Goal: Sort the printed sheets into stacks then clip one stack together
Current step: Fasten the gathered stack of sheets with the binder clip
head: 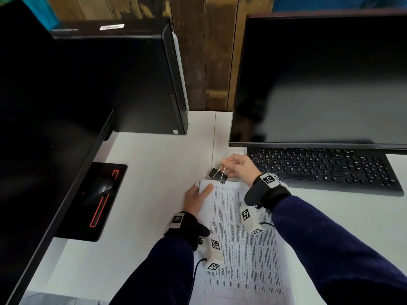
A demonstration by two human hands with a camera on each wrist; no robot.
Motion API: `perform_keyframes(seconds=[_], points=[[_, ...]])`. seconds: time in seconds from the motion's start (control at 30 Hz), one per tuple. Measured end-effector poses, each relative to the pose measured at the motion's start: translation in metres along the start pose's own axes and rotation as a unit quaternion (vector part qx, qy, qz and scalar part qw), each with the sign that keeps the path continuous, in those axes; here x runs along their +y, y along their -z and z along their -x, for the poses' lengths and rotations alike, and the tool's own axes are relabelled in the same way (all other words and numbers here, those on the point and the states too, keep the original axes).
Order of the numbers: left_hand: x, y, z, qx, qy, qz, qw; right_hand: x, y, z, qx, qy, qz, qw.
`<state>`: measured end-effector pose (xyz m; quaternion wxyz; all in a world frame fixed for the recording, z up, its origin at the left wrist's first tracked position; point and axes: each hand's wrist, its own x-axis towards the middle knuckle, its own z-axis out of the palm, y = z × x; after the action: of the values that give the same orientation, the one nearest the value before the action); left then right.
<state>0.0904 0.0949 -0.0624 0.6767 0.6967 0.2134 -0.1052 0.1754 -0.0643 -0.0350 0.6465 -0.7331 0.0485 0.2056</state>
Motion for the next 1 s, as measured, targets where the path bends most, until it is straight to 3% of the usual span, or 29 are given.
perform_keyframes(seconds=[0.27, 0.47, 1.0], points=[[0.002, 0.001, 0.003, -0.016, 0.008, 0.05, 0.999, -0.001, 0.002, -0.005, -0.064, -0.052, -0.014, 0.996], [0.002, 0.002, 0.001, -0.028, 0.035, 0.059, 0.997, -0.006, 0.002, -0.01, -0.037, -0.038, -0.054, 0.997], [0.0, 0.002, -0.002, -0.017, 0.041, 0.062, 0.997, -0.004, -0.004, -0.011, -0.082, -0.056, -0.016, 0.995]])
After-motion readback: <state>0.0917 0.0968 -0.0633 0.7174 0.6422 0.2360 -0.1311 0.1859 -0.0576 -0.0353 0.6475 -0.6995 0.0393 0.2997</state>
